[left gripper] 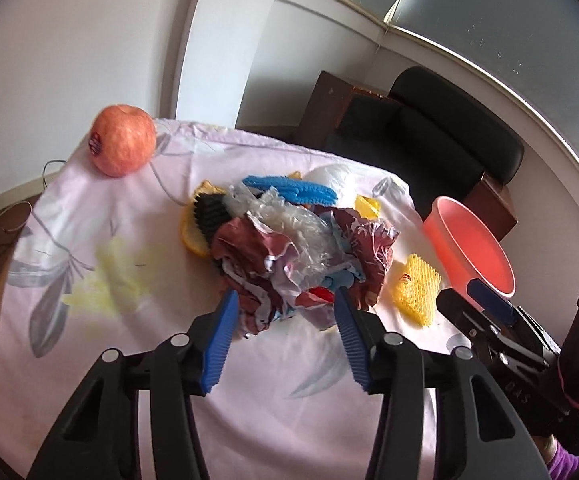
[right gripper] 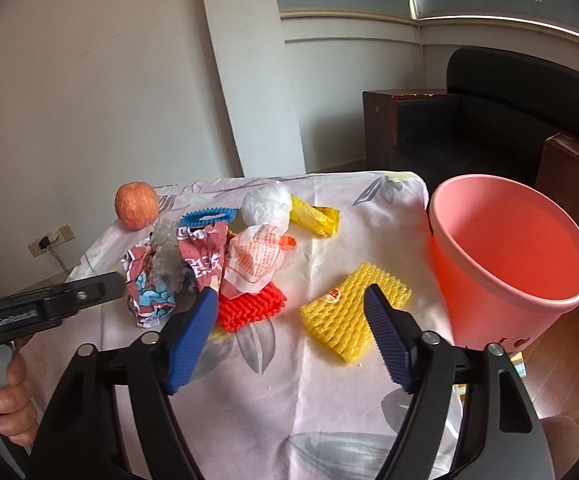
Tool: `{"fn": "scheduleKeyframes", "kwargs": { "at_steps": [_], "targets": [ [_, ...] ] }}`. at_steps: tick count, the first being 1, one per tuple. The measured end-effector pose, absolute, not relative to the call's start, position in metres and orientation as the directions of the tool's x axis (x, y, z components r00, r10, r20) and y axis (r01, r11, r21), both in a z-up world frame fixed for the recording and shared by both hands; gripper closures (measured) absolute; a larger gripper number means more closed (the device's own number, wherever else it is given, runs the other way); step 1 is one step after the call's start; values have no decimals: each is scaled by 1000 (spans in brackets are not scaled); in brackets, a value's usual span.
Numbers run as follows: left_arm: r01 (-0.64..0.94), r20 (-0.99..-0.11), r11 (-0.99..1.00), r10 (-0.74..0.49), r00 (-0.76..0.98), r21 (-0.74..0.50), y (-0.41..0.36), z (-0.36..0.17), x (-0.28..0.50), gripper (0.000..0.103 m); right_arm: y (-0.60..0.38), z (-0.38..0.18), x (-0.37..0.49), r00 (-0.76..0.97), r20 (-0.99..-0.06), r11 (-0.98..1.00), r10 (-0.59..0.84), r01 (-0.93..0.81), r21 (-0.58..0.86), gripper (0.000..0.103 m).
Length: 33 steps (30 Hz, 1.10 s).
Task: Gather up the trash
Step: 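Grasp a crumpled red wrapper with the left tool while the right tool grasps another wrapper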
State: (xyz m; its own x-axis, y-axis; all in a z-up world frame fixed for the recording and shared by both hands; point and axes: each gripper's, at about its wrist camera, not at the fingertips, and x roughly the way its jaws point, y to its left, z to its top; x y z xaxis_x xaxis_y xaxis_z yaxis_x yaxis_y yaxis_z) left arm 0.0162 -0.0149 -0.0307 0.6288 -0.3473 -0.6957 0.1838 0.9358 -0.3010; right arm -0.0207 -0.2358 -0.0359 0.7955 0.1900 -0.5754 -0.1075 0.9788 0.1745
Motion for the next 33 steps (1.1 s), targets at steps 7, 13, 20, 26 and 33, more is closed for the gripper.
{"fn": "scheduleKeyframes", "kwargs": {
  "at_steps": [7, 13, 20, 26, 33],
  "targets": [
    [182, -734, 935, -351, 581, -303, -22, -41, 24, 82, -229, -36, -16, 776, -577, 965, 253, -165, 202, 38],
    [192, -731, 940, -340, 592, -283, -18, -45, 21, 100, -217, -38, -10, 744, -586, 946, 322, -224, 236, 39],
    [193, -718, 939, -343, 605, -286, -9, -41, 18, 101, -195, -43, 9, 687, -619, 925, 381, -273, 266, 56],
    [180, -721, 942, -334, 608, -284, -3, -40, 14, 102, -186, -54, 25, 636, -660, 916, 401, -279, 288, 90],
    [189, -696, 940, -338, 633, -284, 1, -29, 7, 102, -196, -43, 13, 657, -614, 899, 438, -302, 318, 96]
  ]
}}
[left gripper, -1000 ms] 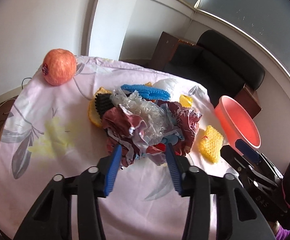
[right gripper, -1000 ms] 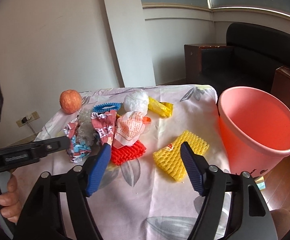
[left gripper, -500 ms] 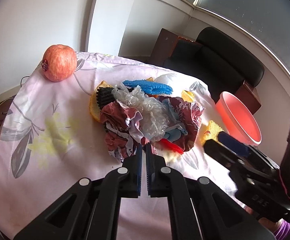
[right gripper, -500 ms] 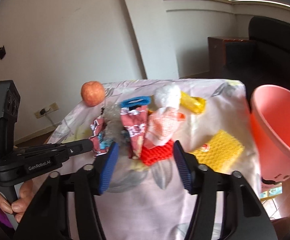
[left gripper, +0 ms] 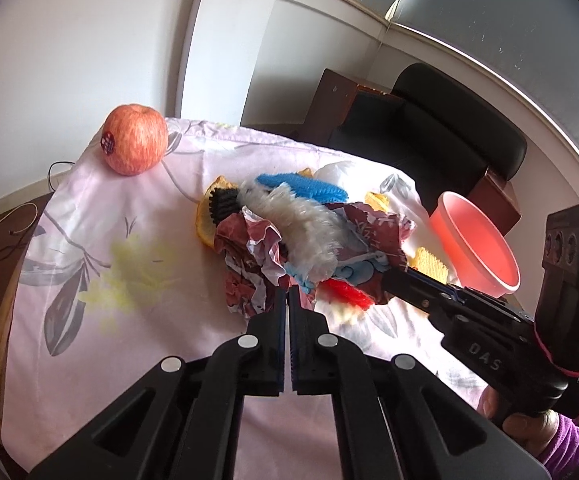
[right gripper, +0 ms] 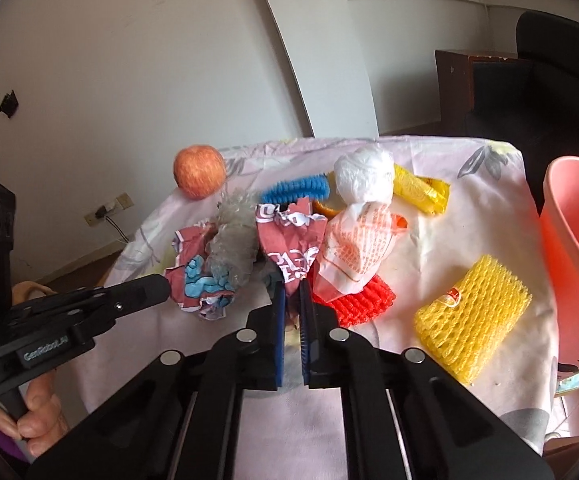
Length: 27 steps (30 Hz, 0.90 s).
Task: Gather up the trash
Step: 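Grasp a crumpled red wrapper with the left tool while the right tool grasps another wrapper, then carry both held wrappers over the pink bucket with both tools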
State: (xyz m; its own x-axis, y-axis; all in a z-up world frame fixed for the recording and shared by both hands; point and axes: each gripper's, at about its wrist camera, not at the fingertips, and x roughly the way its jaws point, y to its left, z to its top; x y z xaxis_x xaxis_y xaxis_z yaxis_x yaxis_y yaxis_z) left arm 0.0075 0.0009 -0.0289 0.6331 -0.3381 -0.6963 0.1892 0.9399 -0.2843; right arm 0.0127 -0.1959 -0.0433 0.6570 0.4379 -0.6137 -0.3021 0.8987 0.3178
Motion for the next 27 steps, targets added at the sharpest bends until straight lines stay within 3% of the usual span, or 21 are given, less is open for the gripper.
{"fn": "scheduleKeyframes", "kwargs": {
  "at_steps": [27],
  "targets": [
    [304, -506, 919, -392, 768, -250, -25, 42, -12, 102, -264, -8, -17, 783, -474, 894, 403, -226, 387, 97]
  ]
}}
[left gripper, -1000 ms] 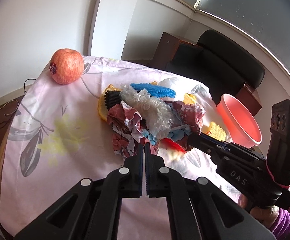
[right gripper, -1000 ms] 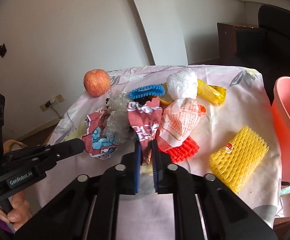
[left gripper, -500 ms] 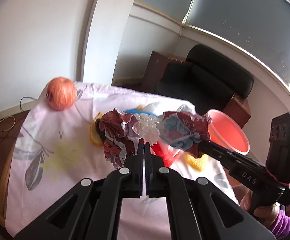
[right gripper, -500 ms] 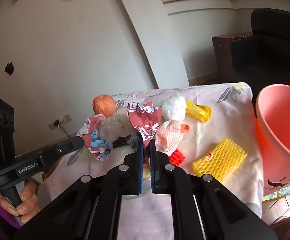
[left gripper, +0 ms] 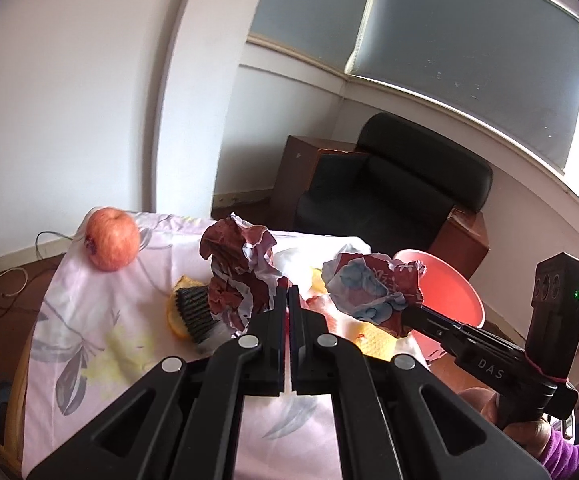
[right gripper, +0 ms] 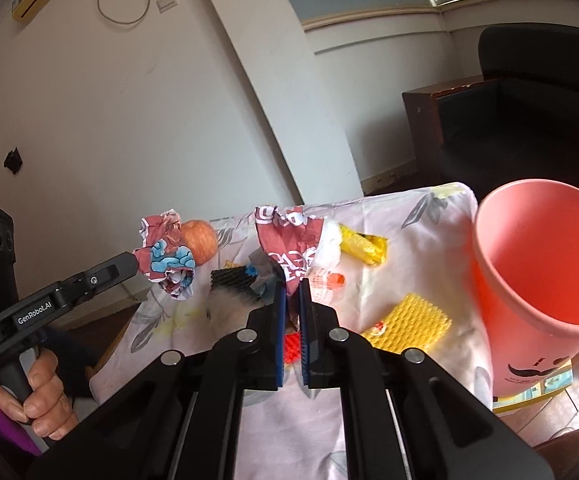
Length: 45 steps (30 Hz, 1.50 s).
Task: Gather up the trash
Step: 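Carry both held wrappers over the pink bucket with both tools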
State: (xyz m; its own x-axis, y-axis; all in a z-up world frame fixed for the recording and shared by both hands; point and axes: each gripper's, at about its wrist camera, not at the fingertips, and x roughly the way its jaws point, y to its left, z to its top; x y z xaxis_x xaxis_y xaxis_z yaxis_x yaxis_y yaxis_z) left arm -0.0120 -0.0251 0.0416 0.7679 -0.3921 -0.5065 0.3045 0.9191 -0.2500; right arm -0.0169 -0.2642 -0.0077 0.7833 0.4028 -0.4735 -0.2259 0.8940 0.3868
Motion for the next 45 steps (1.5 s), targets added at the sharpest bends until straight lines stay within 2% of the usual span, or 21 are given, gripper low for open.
{"fn": "scheduleKeyframes", "kwargs": {
  "at_steps": [7, 24, 35, 45],
  "targets": [
    [393, -503, 885, -465, 729, -248, -61, 47, -6, 102, -296, -8, -22, 820, -466, 907, 331, -140, 397, 96],
    [636, -521, 730, -655, 547, -250, -197, 46, 20, 102, -415, -29, -37, 857, -512, 909, -60, 258, 326, 96],
    [665, -605, 682, -677, 419, -304, -273, 11, 55, 102, -443, -51, -31, 819, -559, 895, -128, 338, 291, 96],
    [623, -658, 712, -643, 392, -325, -289, -16, 75, 102, -459, -60, -25, 793, -595, 870, -136, 382, 312, 96]
  ]
}}
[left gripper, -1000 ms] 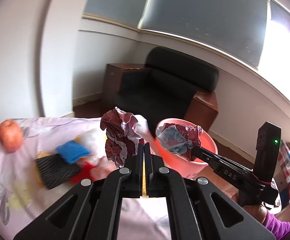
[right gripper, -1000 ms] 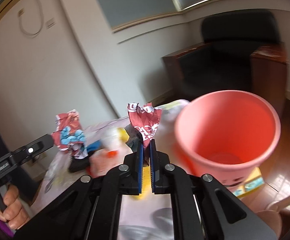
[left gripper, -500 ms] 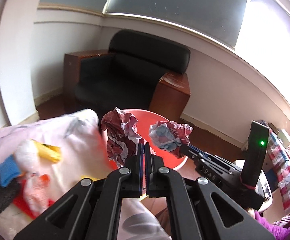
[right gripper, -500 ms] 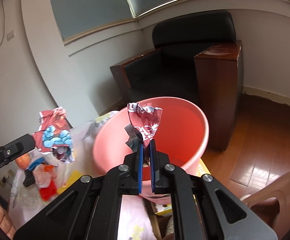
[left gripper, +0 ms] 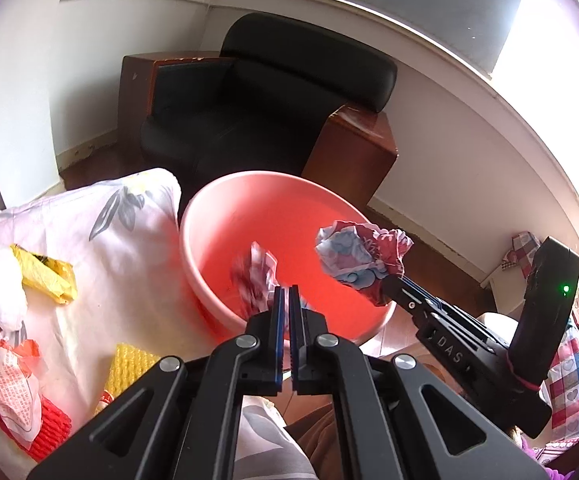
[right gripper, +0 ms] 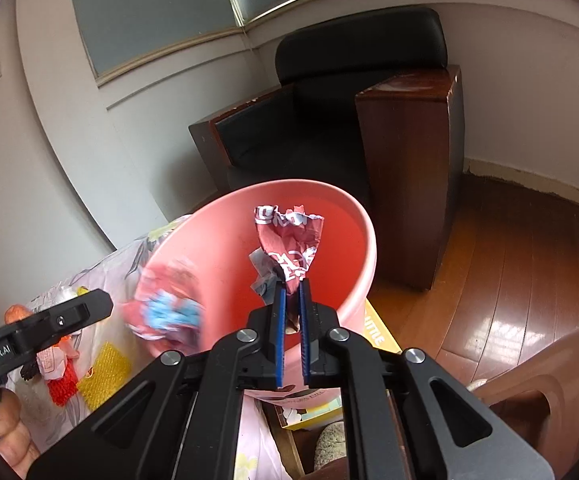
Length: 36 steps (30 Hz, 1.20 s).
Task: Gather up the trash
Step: 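Open both tools to drop the wrappers into the pink bucket, then move both open tools back over the trash pile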
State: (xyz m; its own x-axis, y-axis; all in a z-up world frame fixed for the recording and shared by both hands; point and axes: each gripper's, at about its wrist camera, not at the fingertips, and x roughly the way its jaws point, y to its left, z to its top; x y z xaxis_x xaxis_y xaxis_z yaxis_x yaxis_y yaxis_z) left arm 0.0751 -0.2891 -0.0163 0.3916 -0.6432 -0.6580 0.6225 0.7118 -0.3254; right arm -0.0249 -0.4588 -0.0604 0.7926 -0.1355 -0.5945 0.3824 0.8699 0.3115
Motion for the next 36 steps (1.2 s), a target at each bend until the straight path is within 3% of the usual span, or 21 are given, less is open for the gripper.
{"fn": "scheduleKeyframes", "kwargs": {
  "at_steps": [4, 6, 8, 17, 23, 26, 36],
  "targets": [
    [609, -658, 719, -641, 395, -335, -285, -17, 75, 97, -462, -65, -24, 786, -606, 861, -124, 389, 329, 95],
    [600, -661, 725, -637, 397, -338, -283, -16, 76, 89, -464, -67, -23, 786, -608, 858, -114, 387, 339, 89],
    [589, -658, 734, -632, 409, -339, -279, -13, 73, 66, -465, -66, -24, 787, -605, 854, -116, 391, 344, 72],
    [578, -644, 751, -619, 450, -318, -259, -6, 66, 47, -457, -64, -28, 794, -597, 859, -109, 378, 345, 69],
    [581, -643, 768, -592, 486, -268, -247, -2, 58, 42, -442, -59, -33, 796, -600, 874, -78, 344, 344, 67],
    [576, -648, 777, -578, 495, -253, -240, -1, 54, 41, -435, -54, -38, 805, -589, 880, -71, 329, 344, 58],
    [531, -655, 821, -522, 546, -210, -202, 4, 43, 41, -411, -36, -49, 828, -560, 899, -24, 262, 350, 57]
  ]
}}
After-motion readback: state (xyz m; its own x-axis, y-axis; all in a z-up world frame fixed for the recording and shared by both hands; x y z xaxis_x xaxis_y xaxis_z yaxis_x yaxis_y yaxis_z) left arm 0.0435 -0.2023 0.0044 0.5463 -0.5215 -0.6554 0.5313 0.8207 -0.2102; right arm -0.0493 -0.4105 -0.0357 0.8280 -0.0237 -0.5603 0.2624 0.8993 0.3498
